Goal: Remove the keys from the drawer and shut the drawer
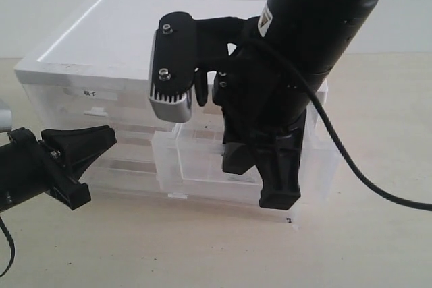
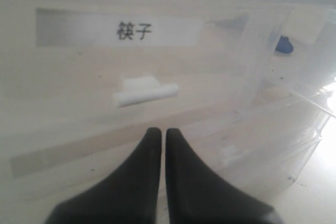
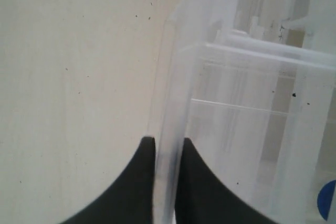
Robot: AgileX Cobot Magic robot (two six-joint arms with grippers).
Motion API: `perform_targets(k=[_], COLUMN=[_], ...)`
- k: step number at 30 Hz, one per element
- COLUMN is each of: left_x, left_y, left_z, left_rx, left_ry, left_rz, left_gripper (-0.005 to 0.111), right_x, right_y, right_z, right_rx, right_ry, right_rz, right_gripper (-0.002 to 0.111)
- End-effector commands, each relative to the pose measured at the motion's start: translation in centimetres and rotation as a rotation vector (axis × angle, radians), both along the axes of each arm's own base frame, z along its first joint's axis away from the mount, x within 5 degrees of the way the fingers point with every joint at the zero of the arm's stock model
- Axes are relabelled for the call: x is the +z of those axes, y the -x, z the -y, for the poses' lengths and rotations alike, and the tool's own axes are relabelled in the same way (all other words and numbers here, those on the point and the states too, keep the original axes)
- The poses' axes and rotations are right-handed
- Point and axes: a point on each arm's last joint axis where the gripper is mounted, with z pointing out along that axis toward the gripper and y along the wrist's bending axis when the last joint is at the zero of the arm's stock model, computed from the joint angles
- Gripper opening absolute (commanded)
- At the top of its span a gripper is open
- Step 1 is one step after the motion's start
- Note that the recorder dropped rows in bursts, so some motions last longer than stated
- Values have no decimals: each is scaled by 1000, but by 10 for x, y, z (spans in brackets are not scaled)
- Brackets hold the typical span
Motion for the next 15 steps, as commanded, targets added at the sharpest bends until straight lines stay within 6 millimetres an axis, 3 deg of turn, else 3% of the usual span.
perform_targets(k=[1,3,8,10,15], left_x=[1,1,1,1,1], left_y=[-5,-5,-5,-5,-5], left_z=[-3,-3,-3,-3,-2], left_rx=[55,53,51,51,43], left_ry=[18,17,16,16,14], left_rz=[-2,-2,-2,-2,-1], left_gripper=[5,5,5,5,5], right_x=[10,10,10,10,14], right_y=[19,19,19,19,19], right_z=[-3,-3,-3,-3,-3], right_rx=[69,51,15,14,5], right_ry=[-69,-70,-71,-74,-98], right_rz=[-115,-122,-136,-134,-111], right_gripper=[4,14,51,57,57])
